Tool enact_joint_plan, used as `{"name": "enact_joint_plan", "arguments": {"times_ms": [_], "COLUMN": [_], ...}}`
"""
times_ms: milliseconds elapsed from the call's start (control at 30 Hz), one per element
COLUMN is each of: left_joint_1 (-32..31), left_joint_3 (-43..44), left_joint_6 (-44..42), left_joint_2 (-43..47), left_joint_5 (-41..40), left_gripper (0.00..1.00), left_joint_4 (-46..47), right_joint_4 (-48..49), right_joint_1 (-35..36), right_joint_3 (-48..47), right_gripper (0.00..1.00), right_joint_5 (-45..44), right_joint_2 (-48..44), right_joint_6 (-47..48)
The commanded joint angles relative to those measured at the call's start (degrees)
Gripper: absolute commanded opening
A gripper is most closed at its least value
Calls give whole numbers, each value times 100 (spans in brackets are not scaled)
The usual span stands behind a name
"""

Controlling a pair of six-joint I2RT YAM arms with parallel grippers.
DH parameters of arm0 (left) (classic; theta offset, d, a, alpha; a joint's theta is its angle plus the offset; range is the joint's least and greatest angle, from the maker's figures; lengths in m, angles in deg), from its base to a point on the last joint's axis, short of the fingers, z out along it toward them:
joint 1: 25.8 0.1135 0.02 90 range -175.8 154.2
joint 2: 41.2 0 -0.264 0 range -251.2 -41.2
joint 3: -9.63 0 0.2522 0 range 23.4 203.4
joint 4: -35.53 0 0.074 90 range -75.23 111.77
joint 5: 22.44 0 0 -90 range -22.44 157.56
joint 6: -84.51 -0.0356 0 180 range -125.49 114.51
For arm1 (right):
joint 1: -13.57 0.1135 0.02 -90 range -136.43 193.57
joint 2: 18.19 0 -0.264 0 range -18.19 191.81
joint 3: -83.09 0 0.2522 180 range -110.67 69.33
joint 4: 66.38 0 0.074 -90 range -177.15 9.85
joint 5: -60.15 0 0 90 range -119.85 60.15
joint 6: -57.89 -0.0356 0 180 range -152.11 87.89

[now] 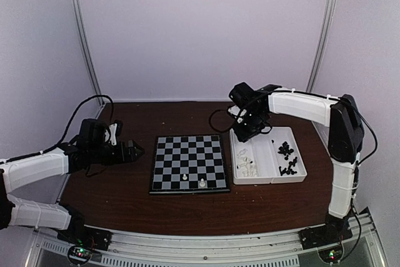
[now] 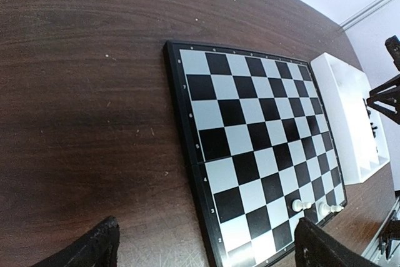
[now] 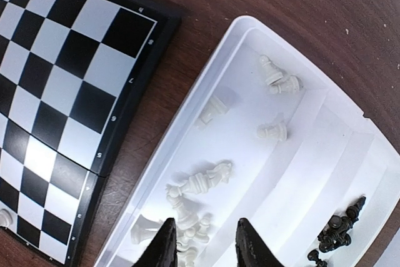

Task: Set up the chess pieces on the board
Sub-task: Pick up the chess piece from the storage box.

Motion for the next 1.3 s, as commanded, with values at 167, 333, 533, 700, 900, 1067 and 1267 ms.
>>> {"name": "enact_joint_plan", "arguments": {"times_ms": [167,333,533,700,900,1067,1267], "left_joint_1": [20,19,20,20,20,20,20], "left_joint_3": [259,292,292,280,258,249,210], "left_joint_6": [-113,-141,-127,-144,-192,-245,-314], "left_joint_2": [-63,-67,-117,-160,-186,-128,13], "left_joint_5": [130,118,150,186,230,241,188], "left_gripper": [98,98,98,98,98,98,98], "left_joint_4": [142,86,141,196,257,253,194], "right_joint_4": [-81,21,251,333,905,1129,1335], "right_joint_1": [-147,-184,-198,-176,-144,-154,-151], "right_joint_3": [-224,-78,55,174,729,840,837], "right_gripper": [33,34,36,38,39,39,38], "right_joint_5": [-259,-199,-310,-374,-667,-690,-481], "right_joint_2": [442,527,482,547,284,329,466], "right_joint_6": [-136,-736,-1921,-2985,-3841,-4273,-4467]}}
